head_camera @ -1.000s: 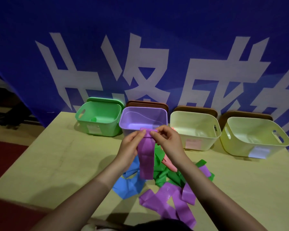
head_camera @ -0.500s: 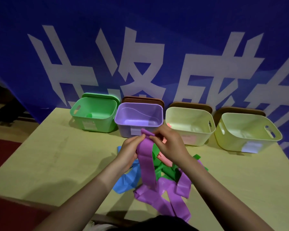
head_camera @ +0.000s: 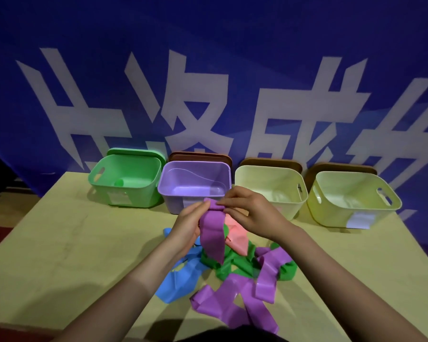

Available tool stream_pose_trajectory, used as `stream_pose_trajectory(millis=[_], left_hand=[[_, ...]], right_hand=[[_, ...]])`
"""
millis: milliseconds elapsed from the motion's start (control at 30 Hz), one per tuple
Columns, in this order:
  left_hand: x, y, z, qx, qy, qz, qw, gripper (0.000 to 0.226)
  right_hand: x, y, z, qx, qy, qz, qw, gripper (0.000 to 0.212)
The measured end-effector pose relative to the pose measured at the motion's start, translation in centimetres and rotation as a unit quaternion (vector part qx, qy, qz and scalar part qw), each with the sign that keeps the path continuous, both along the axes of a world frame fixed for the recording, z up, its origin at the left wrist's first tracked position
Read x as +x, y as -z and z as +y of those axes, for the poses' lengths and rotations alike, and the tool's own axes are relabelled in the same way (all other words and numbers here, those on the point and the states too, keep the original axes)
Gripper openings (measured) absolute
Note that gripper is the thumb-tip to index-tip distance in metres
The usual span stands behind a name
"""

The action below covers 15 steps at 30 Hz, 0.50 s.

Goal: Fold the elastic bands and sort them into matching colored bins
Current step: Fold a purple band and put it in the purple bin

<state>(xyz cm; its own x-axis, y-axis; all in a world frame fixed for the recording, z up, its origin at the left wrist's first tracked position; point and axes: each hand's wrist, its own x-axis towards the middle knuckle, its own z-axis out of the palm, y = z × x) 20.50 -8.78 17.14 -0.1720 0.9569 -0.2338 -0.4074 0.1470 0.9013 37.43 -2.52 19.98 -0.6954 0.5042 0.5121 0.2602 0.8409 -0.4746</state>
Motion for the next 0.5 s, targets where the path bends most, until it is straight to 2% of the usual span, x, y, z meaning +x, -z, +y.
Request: stream_pose_trajectory(millis=[100,200,267,300,400,500], left_hand=[[0.1,-0.2,0.2,0.01,-0.002,0.016,1.0,0.02],[0.3,-0.4,0.1,0.03,0.001,0.064,0.998,0.021],[0.4,-0.3,-0.1,0.057,0.003,0.124,0.991,0.022],[0.4,-0.3,-0.3,0.07,-0.002,0.161,0.984,0.021],[0.6,-0.3,-0.9,0.096,-0.027,0.262,0.96,0.019],[0.5,-0.1,-1.6,0.11,-0.052,0.313,0.942,0.031]], right_hand=[[-0.1,0.4,-1.0,-0.141,0.049,0.095,0.984,0.029],[-1.3,0.6,-2.3,-0.323,0.11,0.183,0.922,0.027],[-2.0,0.9,-2.8,-0.384,0.128,0.185,0.896,0.01],[-2.3,1.1,-3.0,-0.388,0.136,0.178,0.894,0.009],[-2.8,1.7,-3.4,-0.336,0.168,0.156,0.913,0.028],[-3.4,2.1,-3.6,-0.237,0.185,0.139,0.943,0.023]])
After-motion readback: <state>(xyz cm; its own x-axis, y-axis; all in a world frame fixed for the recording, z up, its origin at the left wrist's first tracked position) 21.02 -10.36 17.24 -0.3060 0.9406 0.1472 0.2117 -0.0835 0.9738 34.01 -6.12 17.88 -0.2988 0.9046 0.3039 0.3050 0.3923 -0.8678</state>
